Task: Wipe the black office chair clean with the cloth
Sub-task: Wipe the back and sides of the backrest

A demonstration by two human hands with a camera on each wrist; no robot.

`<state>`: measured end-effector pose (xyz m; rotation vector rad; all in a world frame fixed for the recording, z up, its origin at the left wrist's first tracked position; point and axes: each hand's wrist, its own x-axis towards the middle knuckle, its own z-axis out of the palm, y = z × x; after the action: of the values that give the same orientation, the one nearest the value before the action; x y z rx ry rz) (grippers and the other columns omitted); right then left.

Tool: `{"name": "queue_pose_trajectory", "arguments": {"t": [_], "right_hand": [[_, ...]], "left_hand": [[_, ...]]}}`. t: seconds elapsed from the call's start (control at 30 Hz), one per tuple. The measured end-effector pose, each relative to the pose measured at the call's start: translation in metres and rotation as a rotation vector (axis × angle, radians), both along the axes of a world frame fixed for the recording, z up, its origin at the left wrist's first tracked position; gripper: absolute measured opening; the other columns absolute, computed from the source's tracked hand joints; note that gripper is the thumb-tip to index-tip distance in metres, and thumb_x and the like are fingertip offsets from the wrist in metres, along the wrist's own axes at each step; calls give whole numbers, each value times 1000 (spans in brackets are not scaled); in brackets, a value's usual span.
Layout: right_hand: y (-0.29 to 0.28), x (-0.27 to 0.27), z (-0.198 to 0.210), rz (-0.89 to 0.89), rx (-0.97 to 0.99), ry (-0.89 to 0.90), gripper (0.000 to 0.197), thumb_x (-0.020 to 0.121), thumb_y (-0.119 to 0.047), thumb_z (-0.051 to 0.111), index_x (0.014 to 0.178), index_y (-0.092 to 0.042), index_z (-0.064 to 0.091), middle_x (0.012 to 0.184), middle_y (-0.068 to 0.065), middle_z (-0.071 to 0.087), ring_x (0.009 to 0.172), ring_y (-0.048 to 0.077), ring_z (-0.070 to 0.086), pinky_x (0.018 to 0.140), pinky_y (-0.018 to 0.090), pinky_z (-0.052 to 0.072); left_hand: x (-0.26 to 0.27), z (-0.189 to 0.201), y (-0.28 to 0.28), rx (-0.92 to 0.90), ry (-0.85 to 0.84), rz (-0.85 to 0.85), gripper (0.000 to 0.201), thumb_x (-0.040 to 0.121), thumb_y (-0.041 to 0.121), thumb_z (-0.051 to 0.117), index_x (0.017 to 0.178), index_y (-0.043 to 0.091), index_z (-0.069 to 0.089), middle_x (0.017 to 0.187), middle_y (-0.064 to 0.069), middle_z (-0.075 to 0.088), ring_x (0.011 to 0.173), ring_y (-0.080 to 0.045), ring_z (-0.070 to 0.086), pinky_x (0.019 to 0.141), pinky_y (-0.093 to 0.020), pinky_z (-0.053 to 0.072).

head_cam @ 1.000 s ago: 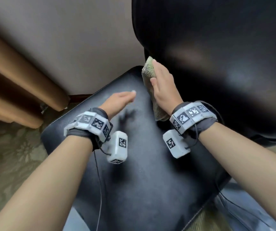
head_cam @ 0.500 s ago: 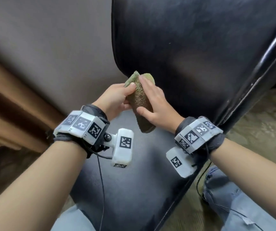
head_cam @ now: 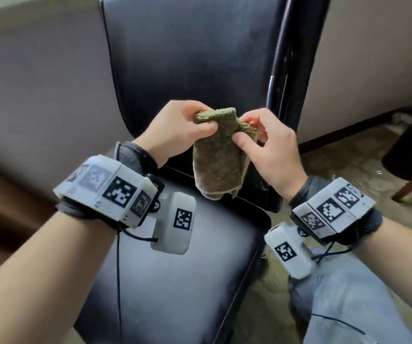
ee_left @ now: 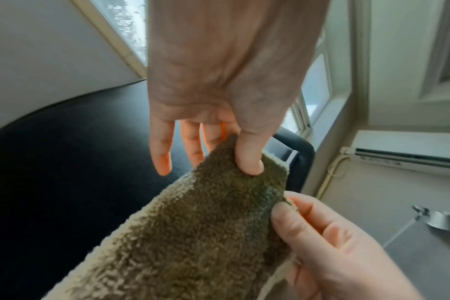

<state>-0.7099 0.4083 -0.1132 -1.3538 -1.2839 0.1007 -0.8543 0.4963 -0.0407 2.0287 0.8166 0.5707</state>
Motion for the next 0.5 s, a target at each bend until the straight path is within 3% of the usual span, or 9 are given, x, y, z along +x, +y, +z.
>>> {"name": "queue_pose_trajectory", "arguments": {"t": [0.1, 0.2, 0.3, 0.4, 0.5], "right_hand": [[-13, 21, 12, -79, 42, 3, 14, 82, -12, 65, 91, -22, 58, 75, -17, 54, 64, -2, 50, 63, 7, 36], [-16, 35, 20, -150, 136, 104, 20, 83, -11, 62, 101, -14, 55, 79, -14, 52, 67, 0, 49, 67, 10, 40], [-15, 45, 23, -154, 214, 111, 44, 80, -14, 67, 117, -7, 44, 103, -1, 49, 92, 4, 50, 83, 7, 37], [-9, 47, 20, -162, 231, 27, 69, 73, -17, 76, 127, -16, 34, 124, 5, 31, 112, -6, 35, 97, 3, 26], [3, 54, 14, -177, 211, -9, 81, 71, -20, 78, 132, -24, 26, 134, 5, 16, 125, 6, 23, 107, 10, 21]], "left_hand": [[26, 4, -9, 84, -46, 71, 13, 82, 13, 68, 90, 22, 63, 84, 2, 67, 75, -10, 61, 74, -32, 51], [51, 14, -17, 92, -113, 108, 22, 80, 16, 71, 97, 21, 59, 94, -10, 68, 85, -23, 67, 74, -42, 58], [75, 28, -19, 100, -154, 100, 28, 80, 13, 72, 103, 17, 56, 98, -13, 67, 87, -23, 67, 67, -39, 59], [95, 40, -15, 162, -133, 82, 34, 76, 14, 74, 103, 19, 54, 97, -12, 66, 86, -22, 67, 66, -37, 59], [109, 48, -11, 234, -97, 77, 39, 73, 17, 76, 102, 19, 50, 91, -6, 66, 83, -19, 66, 70, -38, 58]]}}
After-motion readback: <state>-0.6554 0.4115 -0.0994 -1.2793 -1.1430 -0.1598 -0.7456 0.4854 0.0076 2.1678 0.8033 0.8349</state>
